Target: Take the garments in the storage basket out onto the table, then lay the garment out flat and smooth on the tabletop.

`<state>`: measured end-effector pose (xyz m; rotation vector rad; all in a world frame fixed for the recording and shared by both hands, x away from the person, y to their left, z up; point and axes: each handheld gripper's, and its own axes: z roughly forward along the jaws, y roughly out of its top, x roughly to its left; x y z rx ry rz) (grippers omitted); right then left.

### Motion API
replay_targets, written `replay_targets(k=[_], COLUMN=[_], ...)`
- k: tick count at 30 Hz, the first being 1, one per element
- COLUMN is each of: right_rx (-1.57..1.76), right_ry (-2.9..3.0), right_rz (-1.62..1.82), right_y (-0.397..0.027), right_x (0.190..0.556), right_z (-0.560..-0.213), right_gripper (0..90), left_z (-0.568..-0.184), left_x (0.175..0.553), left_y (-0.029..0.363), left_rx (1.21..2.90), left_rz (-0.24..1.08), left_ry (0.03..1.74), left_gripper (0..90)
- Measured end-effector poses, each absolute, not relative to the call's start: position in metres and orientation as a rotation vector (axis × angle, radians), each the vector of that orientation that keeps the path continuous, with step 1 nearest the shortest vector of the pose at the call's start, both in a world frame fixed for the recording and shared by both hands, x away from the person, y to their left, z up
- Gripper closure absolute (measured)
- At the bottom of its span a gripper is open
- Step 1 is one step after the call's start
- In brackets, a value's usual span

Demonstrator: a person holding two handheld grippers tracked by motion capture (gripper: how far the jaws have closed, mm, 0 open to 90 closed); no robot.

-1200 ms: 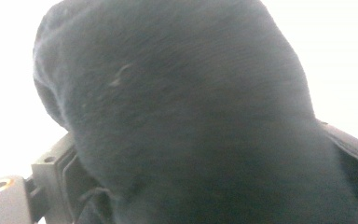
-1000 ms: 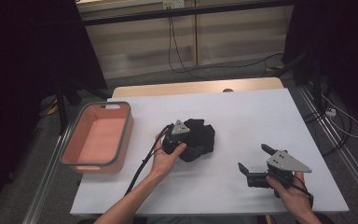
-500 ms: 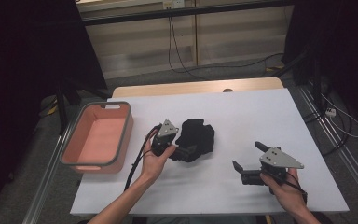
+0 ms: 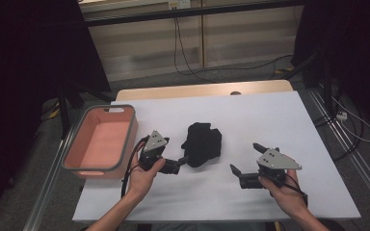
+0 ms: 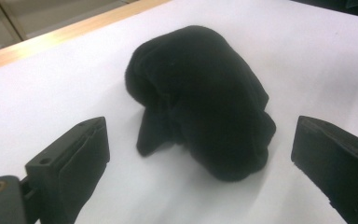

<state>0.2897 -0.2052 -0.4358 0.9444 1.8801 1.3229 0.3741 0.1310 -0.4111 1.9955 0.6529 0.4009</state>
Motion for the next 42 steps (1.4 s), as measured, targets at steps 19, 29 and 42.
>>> replay_targets(k=[19, 29, 42], right_rx=[0.875, 0.876, 0.777], right_ry=[1.957, 2.080, 2.109], right_rz=[1.341, 1.289, 1.203], right_y=[-0.158, -0.135, -0.116], right_x=[0.325, 0.350, 0.357], right_z=[-0.437, -0.450, -0.462], right_gripper=[0.7, 4.3, 27.2], left_z=[-0.428, -0.441, -0.446], left_x=[0.358, 0.363, 0.363], left_y=[0.144, 0.137, 0.134], left_rx=[2.009, 2.073, 2.101], left_rz=[0.409, 0.409, 0.406], left_ry=[0.671, 0.656, 0.663], left_gripper=[4.5, 4.5, 4.3])
